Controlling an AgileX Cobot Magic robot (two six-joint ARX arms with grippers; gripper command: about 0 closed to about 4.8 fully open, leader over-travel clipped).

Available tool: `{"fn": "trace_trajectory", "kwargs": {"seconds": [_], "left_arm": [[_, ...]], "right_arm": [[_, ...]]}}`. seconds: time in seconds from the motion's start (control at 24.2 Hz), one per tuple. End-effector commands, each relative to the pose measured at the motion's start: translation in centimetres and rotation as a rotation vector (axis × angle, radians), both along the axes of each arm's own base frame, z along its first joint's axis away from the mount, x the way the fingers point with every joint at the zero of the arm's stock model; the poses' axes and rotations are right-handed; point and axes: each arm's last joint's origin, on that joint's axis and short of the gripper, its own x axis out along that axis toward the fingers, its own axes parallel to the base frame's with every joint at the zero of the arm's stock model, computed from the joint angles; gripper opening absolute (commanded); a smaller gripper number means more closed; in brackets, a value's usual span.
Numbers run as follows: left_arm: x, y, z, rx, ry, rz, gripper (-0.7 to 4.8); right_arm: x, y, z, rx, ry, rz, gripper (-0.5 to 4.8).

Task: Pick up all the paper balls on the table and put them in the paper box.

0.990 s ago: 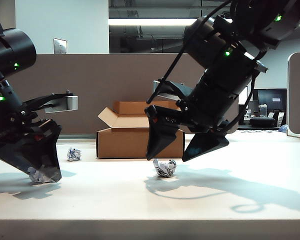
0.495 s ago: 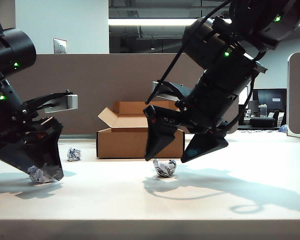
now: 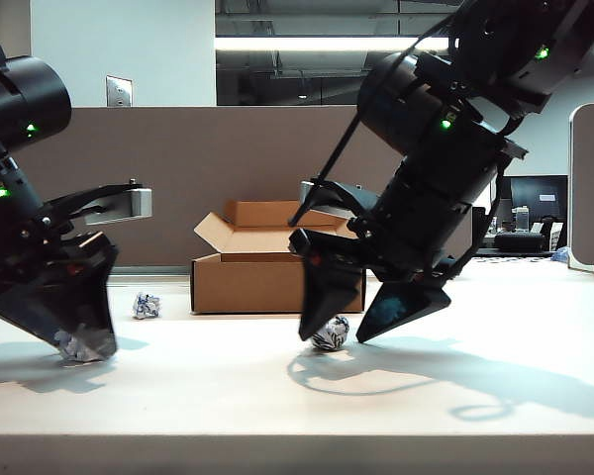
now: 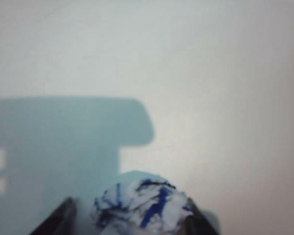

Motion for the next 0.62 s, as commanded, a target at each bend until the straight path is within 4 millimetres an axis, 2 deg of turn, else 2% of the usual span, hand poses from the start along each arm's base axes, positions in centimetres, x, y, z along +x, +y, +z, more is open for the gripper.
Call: {"fn": "trace_trajectory", "kwargs": {"seconds": [0.04,0.17,0.25,0.37,0.5,0.62], "left_arm": [[-0.28,0.13,-0.26,0.016,0.035,0.01,2.7],[-0.28,0.13,-0.26,0.016,0.035,0.01,2.33],[-0.28,0.13,-0.26,0.016,0.033,0.01,2.33],[-0.26,0.12,-0.25,0.015,0.031,0.01,2.27],[-0.17,0.09,-0.18,0.012,0.02,0.01,1.78],[-0.15,0.09,-0.17,0.011,0.018,0.01,1.77]], "right_arm": [[-0.01,0.11,0.15,0.007,-0.006,0.002,2.98],[-0.01,0.11,0.15,0.007,-0.006,0.002,2.46],[-0.01,0.1,0.15,0.004,-0.008,0.001,2.02],[-0.01,0.1,0.15,0.003,-0.009,0.003,1.97],[0.02,0.12,0.17,0.005,-0.012,0.003,1.96],[0.04,0.13,0.2,0.007,-0.016,0.003,1.54]]}}
